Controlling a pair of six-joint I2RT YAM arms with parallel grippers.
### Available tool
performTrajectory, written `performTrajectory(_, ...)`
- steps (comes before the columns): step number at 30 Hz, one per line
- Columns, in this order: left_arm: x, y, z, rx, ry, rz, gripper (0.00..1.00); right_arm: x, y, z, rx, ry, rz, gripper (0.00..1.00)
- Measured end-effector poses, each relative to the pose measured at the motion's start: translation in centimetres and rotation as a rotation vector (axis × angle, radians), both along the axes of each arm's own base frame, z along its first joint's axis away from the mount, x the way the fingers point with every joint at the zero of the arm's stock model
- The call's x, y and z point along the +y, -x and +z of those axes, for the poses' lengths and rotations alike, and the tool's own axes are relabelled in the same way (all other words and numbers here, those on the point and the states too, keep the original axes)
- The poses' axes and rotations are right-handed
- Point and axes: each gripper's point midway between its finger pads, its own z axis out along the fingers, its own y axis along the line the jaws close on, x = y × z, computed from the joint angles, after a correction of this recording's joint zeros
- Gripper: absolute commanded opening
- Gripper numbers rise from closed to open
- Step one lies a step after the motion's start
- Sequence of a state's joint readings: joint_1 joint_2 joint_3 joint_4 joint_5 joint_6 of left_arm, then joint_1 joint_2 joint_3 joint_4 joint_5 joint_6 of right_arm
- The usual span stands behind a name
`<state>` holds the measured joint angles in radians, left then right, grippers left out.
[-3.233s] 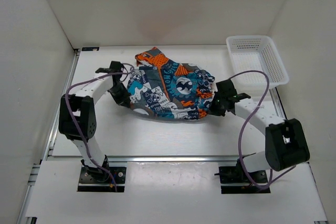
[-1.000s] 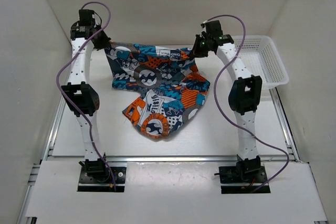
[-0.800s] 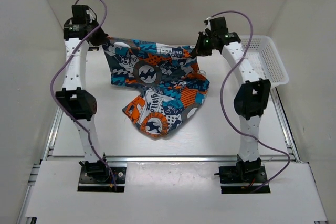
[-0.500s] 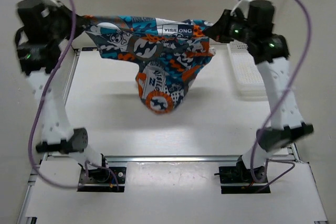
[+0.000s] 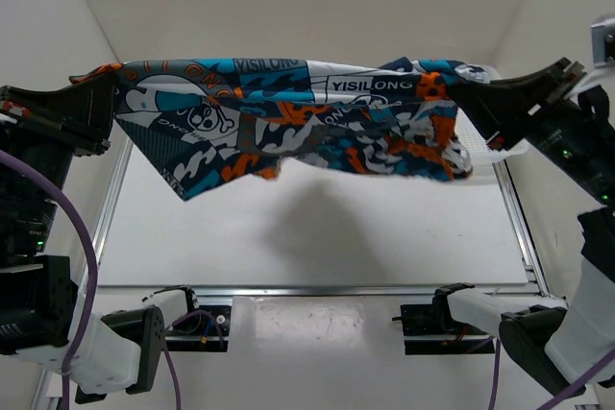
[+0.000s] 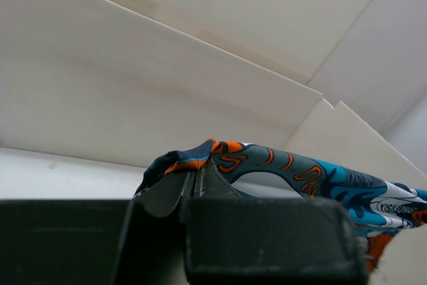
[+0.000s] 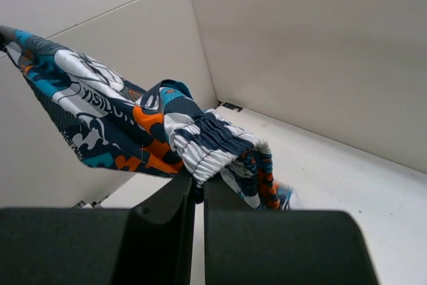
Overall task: Fold and stack the shorts
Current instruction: Fold the shorts
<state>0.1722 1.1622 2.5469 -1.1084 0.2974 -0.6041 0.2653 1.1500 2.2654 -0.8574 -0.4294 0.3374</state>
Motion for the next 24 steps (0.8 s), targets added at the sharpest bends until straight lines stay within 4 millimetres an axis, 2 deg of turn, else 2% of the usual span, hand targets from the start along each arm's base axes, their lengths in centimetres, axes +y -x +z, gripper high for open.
performTrajectory(3, -0.2, 0.1, 0.0, 0.005, 0.007, -0.013, 0.10, -0.4, 1.1, 0.2, -0.012, -0.002, -0.006, 0.01)
performTrajectory(6, -0.2, -0.8, 0.0, 0.020, 0.014, -0.022, 0.10, -0.4, 0.4, -0.7, 0.025, 0.006, -0.016, 0.01)
performTrajectory(10, -0.2, -3.5, -0.2, 0.056, 0.013, -0.051, 0.10, -0.2, -2.1, -2.8, 0.112, 0.025, -0.044, 0.01)
performTrajectory(12, -0.2, -5.7, -0.8, 0.097, 0.015, -0.071, 0.10, 0.1, -3.9, -4.4, 0.164, 0.039, -0.060, 0.01)
performTrajectory(14, 0.0, -8.5, -2.2, 0.161, 0.023, -0.091, 0.10, 0.4, -6.4, -6.4, 0.228, 0.058, -0.082, 0.01)
performTrajectory(16, 0.3, -12.3, -4.7, 0.256, 0.034, -0.111, 0.10, 1.0, -9.6, -9.1, 0.300, 0.081, -0.098, 0.01)
performTrajectory(19, 0.9, -18.9, -9.8, 0.428, 0.055, -0.129, 0.10, 2.2, -15.3, -14.6, 0.424, 0.123, -0.124, 0.01)
performTrajectory(21, 1.5, -23.8, -14.3, 0.553, 0.070, -0.135, 0.10, 3.2, -19.7, -19.5, 0.528, 0.160, -0.134, 0.01)
performTrajectory(24, 2.6, -30.8, -22.6, 0.751, 0.099, -0.131, 0.10, 4.6, -25.4, -26.6, 0.664, 0.210, -0.142, 0.01)
